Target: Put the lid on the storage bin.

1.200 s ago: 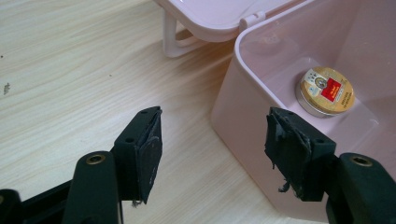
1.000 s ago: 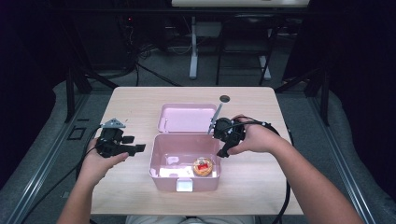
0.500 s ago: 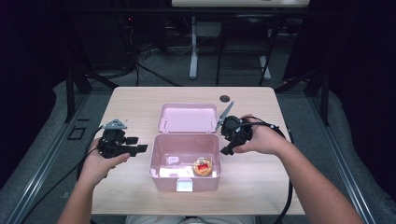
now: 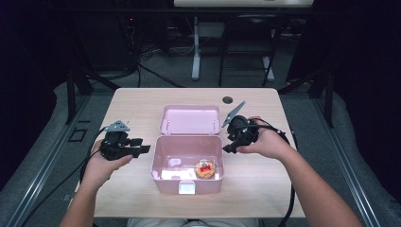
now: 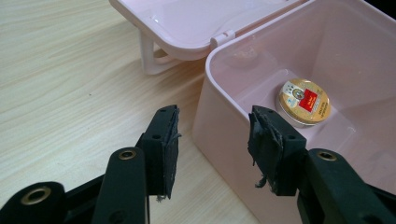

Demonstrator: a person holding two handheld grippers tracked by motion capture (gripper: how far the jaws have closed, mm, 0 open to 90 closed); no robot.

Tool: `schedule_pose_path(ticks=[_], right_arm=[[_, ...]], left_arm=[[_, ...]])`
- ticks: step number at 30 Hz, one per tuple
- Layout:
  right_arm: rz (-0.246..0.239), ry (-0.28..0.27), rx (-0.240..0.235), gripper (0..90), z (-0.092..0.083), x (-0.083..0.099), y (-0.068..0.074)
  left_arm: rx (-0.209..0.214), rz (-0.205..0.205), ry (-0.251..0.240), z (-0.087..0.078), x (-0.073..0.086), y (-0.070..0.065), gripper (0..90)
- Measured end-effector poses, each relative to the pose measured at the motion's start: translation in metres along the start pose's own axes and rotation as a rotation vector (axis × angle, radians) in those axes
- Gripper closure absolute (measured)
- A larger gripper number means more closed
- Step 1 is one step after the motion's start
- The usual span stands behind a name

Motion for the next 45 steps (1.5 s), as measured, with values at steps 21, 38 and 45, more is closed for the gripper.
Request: schedule_pose_path(ticks=[21,38,45], right_arm=[[0.126,-0.282,0.07,56.1,-0.004,-0.004,-0.019],[0.187,-0.364,0.129,56.3,0.0,-0.018,-0.028],[0.209,-0.393,0.144,56.3,0.003,-0.025,-0.034]], left_arm=[[-0.035,-0.029,-0.034,0.004,-0.004,-0.001,52.8],[-0.044,-0.03,-0.072,0.003,-0.007,-0.004,56.7],[-0.037,-0.025,-0.081,0.004,-0.008,-0.007,59.9]])
Point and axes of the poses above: each handheld gripper's, and its own axes: z roughly forward along the jaws, x roughly out of its underside, y roughly to its left, the point moved 8 cm from there along z, roughly forward along the jaws, and after that the axes turned 12 degrees about -x, right-handed, at the moved point
